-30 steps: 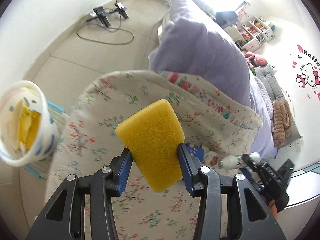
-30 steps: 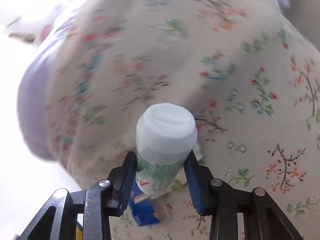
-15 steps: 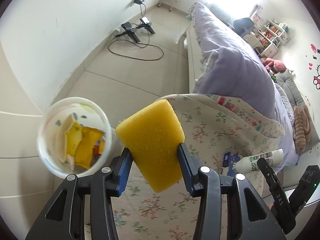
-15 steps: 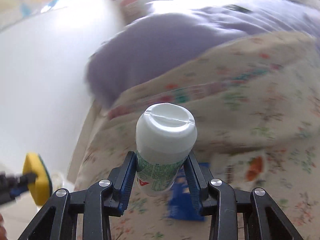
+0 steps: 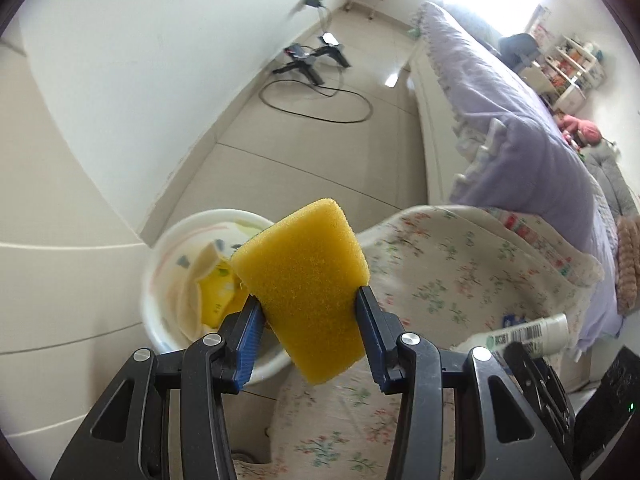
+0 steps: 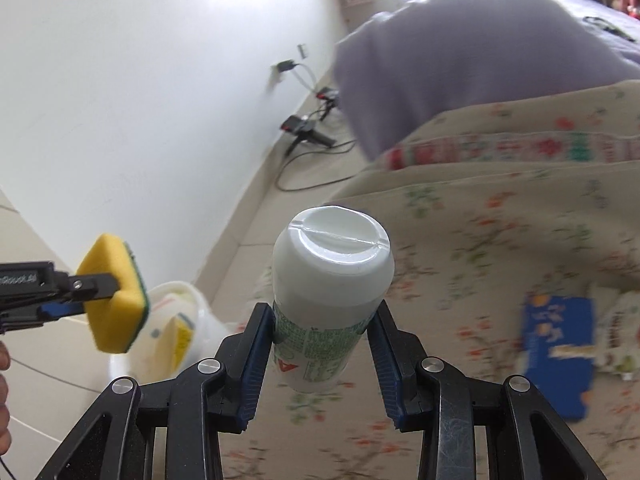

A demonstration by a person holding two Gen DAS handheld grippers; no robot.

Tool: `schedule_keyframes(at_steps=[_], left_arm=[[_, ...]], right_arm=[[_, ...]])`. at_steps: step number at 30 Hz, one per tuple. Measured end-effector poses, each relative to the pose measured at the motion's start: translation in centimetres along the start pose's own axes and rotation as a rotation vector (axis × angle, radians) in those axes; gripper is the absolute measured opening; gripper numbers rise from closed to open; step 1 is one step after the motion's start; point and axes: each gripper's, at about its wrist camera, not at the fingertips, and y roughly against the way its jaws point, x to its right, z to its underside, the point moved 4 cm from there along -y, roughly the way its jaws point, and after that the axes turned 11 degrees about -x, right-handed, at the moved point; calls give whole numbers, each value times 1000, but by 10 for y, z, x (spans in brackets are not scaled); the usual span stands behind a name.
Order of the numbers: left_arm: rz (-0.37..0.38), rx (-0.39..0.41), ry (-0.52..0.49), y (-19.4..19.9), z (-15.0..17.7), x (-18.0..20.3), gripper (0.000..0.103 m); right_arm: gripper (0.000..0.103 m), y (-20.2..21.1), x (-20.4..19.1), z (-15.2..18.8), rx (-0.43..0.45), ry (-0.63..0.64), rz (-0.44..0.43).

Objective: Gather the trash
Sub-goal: 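Carry sponge and bottle over the white bucket and open both tools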

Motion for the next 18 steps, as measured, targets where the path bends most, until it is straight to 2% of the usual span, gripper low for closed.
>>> schedule_keyframes(at_steps=[5,10,15,18], left_arm=[[-40,-41,86,-14,-11,-45,48],[-61,-83,112,-29,-12,-67,49],[-88,-94,180,-30,-17,-84,61],[-51,-73,230,-21,-21,-95,63]], right_arm=[[43,-30,-19,-9,-8,-7,-58],[43,-56,-52,-12,-28,-29,-137],[43,-84,-92,-22,-56,21,-167],[43,-100,-116,-28,-64,64,-166]])
